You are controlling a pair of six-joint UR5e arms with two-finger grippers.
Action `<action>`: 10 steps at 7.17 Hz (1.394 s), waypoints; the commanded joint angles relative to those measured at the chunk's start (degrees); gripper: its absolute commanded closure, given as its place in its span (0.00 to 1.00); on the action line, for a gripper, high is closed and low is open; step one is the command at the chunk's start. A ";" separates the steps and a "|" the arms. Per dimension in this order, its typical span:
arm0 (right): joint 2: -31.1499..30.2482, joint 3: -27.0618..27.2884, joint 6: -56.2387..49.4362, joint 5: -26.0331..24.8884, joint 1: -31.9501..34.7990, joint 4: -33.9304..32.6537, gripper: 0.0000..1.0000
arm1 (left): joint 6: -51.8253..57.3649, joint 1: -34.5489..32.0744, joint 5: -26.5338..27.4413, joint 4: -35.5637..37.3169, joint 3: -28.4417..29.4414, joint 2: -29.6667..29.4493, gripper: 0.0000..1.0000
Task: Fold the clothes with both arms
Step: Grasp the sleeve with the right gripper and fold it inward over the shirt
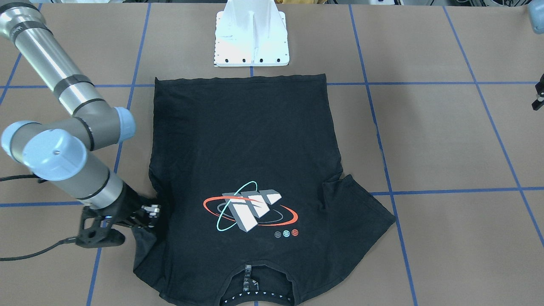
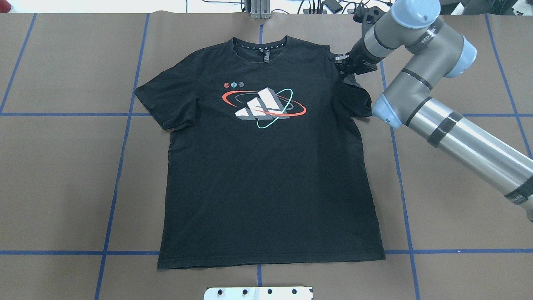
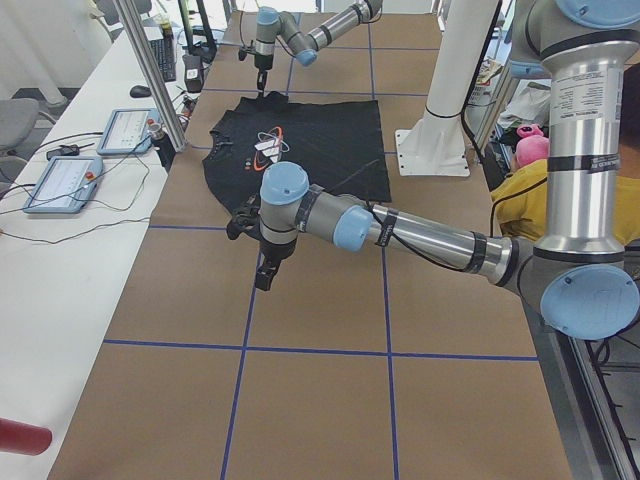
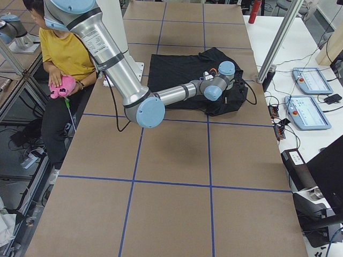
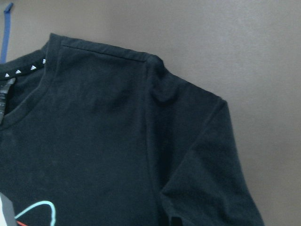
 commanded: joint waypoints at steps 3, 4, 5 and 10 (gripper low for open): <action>10.46 -10.20 4.15 -4.79 -3.45 -0.02 1.00 | -0.07 0.09 0.07 0.07 2.18 0.00 0.00; 10.83 -10.83 5.02 -5.93 -4.24 0.07 1.00 | -0.16 0.09 -0.02 0.07 2.10 -0.17 0.00; 11.18 -10.92 5.03 -6.55 -4.77 0.07 1.00 | -0.16 0.09 -0.02 -0.02 2.10 -0.26 0.00; 9.00 -5.08 5.73 -8.60 -7.41 -0.19 0.00 | -8.62 4.74 -3.27 -17.64 6.47 -3.32 0.00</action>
